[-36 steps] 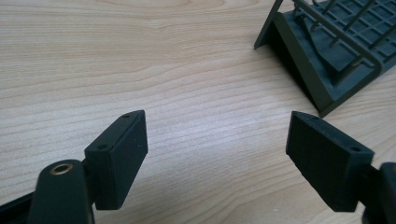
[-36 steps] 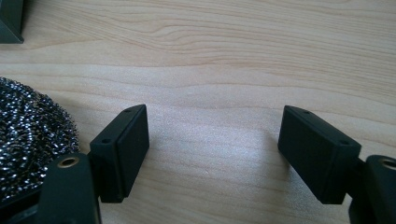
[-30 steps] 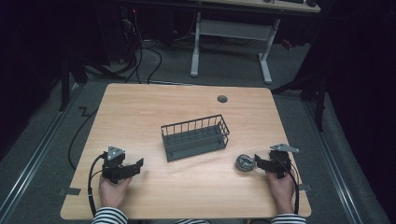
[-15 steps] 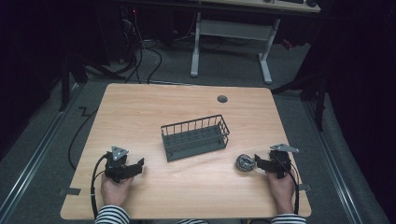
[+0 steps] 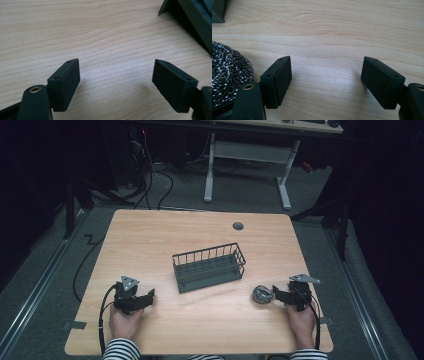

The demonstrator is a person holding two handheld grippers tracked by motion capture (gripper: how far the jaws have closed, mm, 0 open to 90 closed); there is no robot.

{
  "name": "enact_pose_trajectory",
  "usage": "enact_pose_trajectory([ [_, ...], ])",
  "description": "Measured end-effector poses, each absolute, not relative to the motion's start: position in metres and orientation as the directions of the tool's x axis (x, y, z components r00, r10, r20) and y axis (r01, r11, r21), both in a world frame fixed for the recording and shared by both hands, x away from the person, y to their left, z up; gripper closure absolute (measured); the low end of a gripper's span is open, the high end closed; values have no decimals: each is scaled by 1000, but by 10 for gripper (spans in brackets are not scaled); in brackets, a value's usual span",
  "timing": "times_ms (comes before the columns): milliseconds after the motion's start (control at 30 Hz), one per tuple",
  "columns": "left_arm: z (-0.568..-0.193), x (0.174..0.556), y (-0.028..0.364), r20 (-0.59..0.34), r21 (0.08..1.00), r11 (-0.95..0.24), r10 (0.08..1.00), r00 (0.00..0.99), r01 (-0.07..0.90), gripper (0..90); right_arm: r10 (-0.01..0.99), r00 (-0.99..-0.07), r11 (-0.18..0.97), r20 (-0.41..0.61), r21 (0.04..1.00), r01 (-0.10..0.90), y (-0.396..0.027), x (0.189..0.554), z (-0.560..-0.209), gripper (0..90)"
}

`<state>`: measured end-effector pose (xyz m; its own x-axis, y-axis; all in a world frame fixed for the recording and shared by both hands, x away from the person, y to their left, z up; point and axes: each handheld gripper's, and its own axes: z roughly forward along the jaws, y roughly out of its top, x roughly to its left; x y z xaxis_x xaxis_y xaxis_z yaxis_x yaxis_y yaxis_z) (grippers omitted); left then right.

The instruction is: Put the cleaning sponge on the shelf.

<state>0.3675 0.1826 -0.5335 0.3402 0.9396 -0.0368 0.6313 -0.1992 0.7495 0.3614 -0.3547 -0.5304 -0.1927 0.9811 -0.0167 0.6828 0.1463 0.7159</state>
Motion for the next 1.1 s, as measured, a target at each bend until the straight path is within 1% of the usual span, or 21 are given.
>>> enact_pose_trajectory([
  [200, -537, 369, 180, -15, 737, -220, 940, 341, 639, 230, 981, -193, 146, -17, 716, 683, -355, 361, -530, 248],
  [367, -537, 371, 182, -25, 738, -207, 942, 334, 642, 234, 981, -193, 146, -16, 716, 683, -355, 361, -530, 248],
  [400, -537, 370, 181, -13, 736, -217, 942, 334, 642, 234, 981, -194, 146, -16, 716, 682, -355, 362, -530, 248],
  [733, -537, 370, 180, -7, 735, -220, 943, 331, 642, 225, 977, -211, 160, -16, 708, 687, -357, 362, -529, 238],
  [900, -537, 370, 181, -9, 734, -219, 943, 332, 642, 225, 978, -206, 138, 17, 691, 710, -361, 362, -526, 271],
  [1100, -537, 370, 181, -11, 734, -219, 943, 334, 643, 226, 977, -211, 124, 39, 698, 706, -367, 358, -519, 300],
])
